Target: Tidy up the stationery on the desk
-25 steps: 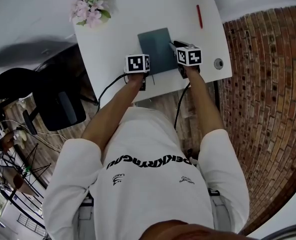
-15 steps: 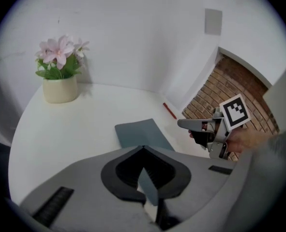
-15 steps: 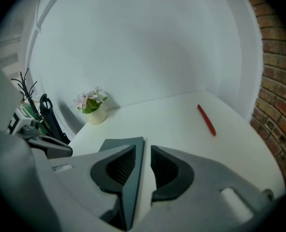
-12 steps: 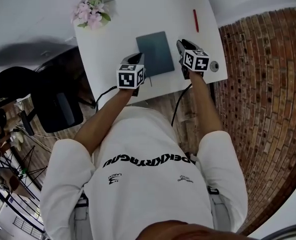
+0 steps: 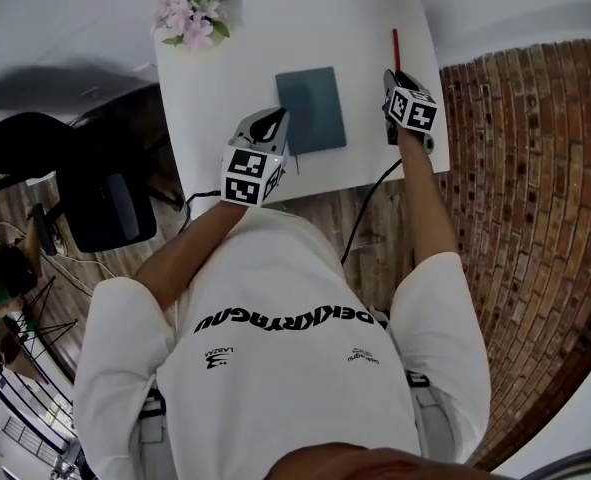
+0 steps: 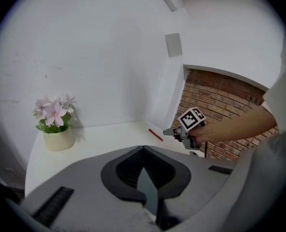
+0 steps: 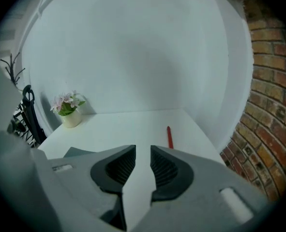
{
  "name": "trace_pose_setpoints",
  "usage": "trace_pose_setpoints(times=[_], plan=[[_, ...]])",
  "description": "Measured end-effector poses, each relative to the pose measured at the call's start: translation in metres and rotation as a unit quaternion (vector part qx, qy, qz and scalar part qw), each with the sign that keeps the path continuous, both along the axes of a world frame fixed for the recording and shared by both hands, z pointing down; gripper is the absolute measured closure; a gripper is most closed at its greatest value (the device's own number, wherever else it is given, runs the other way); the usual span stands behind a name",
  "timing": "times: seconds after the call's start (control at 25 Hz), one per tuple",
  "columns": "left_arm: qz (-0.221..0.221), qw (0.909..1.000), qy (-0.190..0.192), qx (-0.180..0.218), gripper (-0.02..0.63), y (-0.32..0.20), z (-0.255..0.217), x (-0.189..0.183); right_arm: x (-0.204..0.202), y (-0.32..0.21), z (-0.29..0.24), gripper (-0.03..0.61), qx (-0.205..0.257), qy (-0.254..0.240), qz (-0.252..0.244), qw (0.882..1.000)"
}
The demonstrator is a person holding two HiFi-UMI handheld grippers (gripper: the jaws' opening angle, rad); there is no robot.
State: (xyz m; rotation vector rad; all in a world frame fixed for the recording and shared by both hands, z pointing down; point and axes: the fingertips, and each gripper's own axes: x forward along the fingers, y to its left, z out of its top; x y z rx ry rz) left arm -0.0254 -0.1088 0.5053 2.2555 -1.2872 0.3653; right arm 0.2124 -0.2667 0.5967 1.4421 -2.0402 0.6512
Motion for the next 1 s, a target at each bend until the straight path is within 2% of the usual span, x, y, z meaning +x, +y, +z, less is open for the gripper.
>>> trace_pose_setpoints(times=[0.44,0.56,1.0], plan=[[-0.028,0.9939,-0.01,0.107,0.616,-0.002,-0.041,-0.014,0.033,-0.063,0.032,0.482,-0.03,0.061,-0.009,0.998],[-0.034,0.9932,-0.021,0.109,0.615,-0.003,-0.038,-0.017,0.041,-0.075,0.044,0.481,-0.045,0.076,-0.016,0.996],[-0.055,0.9943,-0.024,0.088,0.615,-0.004,-0.018,-0.03,0.045,-0.097,0.081,0.481,-0.087,0.078,-0.032,0.993]])
